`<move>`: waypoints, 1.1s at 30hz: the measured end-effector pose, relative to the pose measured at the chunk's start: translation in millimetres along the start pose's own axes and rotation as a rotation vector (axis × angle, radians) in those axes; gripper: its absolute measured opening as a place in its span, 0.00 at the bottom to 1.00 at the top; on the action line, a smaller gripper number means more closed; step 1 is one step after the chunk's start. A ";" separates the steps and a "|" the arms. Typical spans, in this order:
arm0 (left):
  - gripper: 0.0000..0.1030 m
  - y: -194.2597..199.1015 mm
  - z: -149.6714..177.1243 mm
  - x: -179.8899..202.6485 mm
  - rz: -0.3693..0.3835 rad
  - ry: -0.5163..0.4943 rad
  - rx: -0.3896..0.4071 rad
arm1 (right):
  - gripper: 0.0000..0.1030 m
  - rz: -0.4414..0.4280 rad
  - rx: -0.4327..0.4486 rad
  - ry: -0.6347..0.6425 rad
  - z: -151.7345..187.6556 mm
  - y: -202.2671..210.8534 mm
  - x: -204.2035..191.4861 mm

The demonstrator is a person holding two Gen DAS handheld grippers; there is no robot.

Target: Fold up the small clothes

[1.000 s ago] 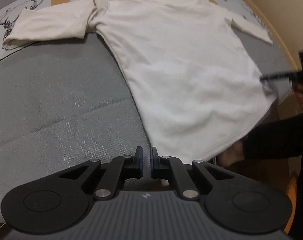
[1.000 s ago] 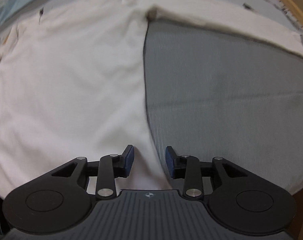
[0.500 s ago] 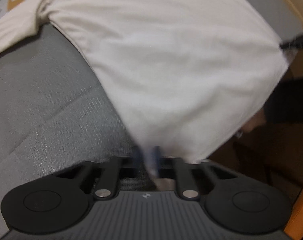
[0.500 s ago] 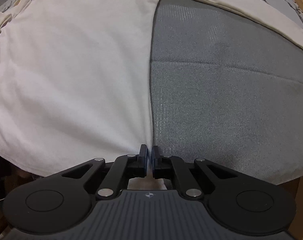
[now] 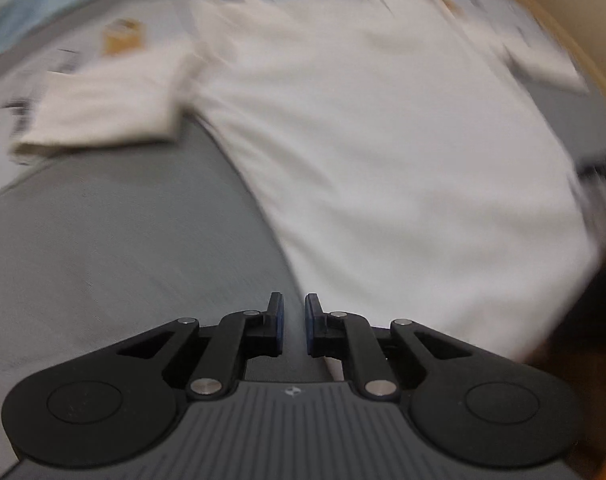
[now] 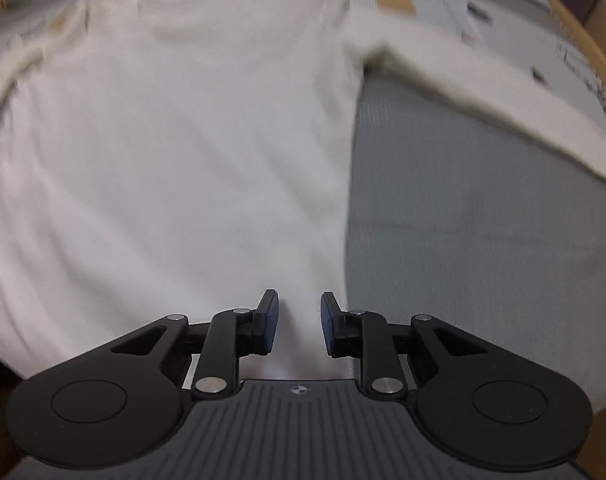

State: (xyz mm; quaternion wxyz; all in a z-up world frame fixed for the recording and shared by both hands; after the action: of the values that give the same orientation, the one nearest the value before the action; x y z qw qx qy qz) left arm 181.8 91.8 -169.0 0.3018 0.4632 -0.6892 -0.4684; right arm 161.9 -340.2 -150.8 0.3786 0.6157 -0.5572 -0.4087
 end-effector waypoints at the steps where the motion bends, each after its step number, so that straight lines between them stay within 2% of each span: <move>1: 0.11 2.5 -7.3 -11.4 -0.022 0.041 0.037 | 0.23 -0.011 0.052 -0.010 -11.1 7.4 -4.3; 3: 0.11 6.1 -17.1 -36.5 -0.068 0.143 0.105 | 0.23 -0.037 0.154 -0.031 -32.1 22.9 -12.4; 6: 0.11 4.9 -25.7 -65.8 -0.100 0.277 0.150 | 0.23 -0.084 0.261 -0.056 -59.1 39.0 -24.4; 10: 0.12 -2.8 -37.8 -90.6 -0.097 0.390 0.194 | 0.23 -0.115 0.314 -0.075 -91.1 29.5 -37.7; 13: 0.26 -11.1 -52.6 -98.4 -0.143 0.377 0.231 | 0.23 -0.139 0.307 -0.095 -107.4 16.6 -49.2; 20: 0.33 -39.0 -99.1 -93.1 -0.166 0.283 0.299 | 0.23 -0.223 0.304 -0.105 -129.2 9.2 -101.2; 24: 0.35 -64.9 -118.9 -92.4 -0.190 0.240 0.272 | 0.23 -0.285 0.293 -0.120 -139.1 4.3 -123.4; 27: 0.34 -86.1 -123.9 -97.5 -0.230 0.222 0.189 | 0.23 -0.310 0.286 -0.117 -145.1 -1.7 -135.2; 28: 0.27 -91.8 -124.1 -98.8 -0.217 0.218 0.161 | 0.23 -0.322 0.278 -0.122 -146.9 -5.3 -137.9; 29: 0.08 -94.6 -125.2 -101.1 -0.205 0.218 0.144 | 0.23 -0.329 0.272 -0.128 -148.4 -8.6 -139.8; 30: 0.03 -91.3 -126.6 -105.0 -0.218 0.223 0.149 | 0.23 -0.334 0.266 -0.134 -149.7 -12.6 -141.5; 32: 0.02 -71.8 -132.6 -118.4 -0.292 0.271 0.187 | 0.23 -0.353 0.252 -0.154 -153.5 -21.0 -144.7; 33: 0.02 -55.3 -135.8 -127.3 -0.312 0.329 0.228 | 0.23 -0.365 0.245 -0.173 -155.7 -24.6 -146.4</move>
State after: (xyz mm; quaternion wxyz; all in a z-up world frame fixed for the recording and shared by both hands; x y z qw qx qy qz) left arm 366.3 152.1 -166.5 0.2798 0.6651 -0.5992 -0.3468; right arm 308.7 -190.5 -102.5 0.1716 0.7103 -0.5125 -0.4509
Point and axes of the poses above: each gripper's, at about its wrist camera, not at the fingertips, and y roughly against the way its jaws point, x to its right, z to its underside, the point moved 7 cm from there along -y, roughly the way its jaws point, and after that the axes turned 9 degrees about -y, right-handed, at the moved point
